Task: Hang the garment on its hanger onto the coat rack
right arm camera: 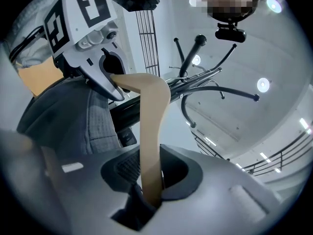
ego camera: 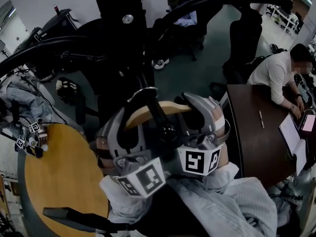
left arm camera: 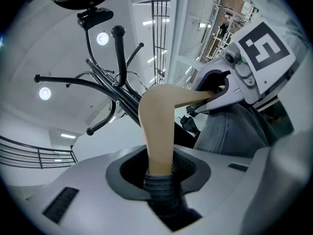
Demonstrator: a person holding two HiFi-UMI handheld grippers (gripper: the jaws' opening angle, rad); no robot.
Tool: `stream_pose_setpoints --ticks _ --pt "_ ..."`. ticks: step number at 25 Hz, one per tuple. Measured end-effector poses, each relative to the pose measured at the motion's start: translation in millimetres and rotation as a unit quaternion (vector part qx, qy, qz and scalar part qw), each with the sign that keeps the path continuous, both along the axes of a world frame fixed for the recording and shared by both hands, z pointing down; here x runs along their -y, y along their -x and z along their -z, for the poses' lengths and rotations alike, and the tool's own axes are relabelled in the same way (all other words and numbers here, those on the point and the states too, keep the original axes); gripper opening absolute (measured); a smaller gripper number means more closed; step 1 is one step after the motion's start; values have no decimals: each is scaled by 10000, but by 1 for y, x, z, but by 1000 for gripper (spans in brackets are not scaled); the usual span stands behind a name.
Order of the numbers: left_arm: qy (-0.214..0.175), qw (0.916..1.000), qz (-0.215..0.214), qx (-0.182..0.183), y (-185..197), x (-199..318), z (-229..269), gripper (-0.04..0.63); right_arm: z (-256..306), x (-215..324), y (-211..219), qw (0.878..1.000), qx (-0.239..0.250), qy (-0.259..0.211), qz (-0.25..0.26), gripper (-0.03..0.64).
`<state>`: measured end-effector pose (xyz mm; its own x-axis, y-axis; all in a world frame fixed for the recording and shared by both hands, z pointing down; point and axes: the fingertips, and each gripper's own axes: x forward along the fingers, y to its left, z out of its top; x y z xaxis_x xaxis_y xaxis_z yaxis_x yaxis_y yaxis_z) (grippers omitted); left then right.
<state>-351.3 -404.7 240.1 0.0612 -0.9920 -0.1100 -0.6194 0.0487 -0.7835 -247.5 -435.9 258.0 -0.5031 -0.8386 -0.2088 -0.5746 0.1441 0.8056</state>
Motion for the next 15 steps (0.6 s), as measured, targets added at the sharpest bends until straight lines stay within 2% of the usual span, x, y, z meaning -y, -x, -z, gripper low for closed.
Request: stream_pose_setpoints --ticks 6,9,12,15 --pt "-102 9998 -168 60 7 -5 -10 109 -12 -7 11 9979 149 412 486 98" --pt "-196 9995 -221 78 -10 -20 -13 111 -15 -25 -2 9959 118 487 752 120" --pt "-187 9991 -372 14 -28 -34 -9 143 -9 -44 -13 9930 118 585 1023 158" --pt "-157 9990 -411 21 -27 -35 -3 166 -2 -50 -8 9904 50 670 1205 183"
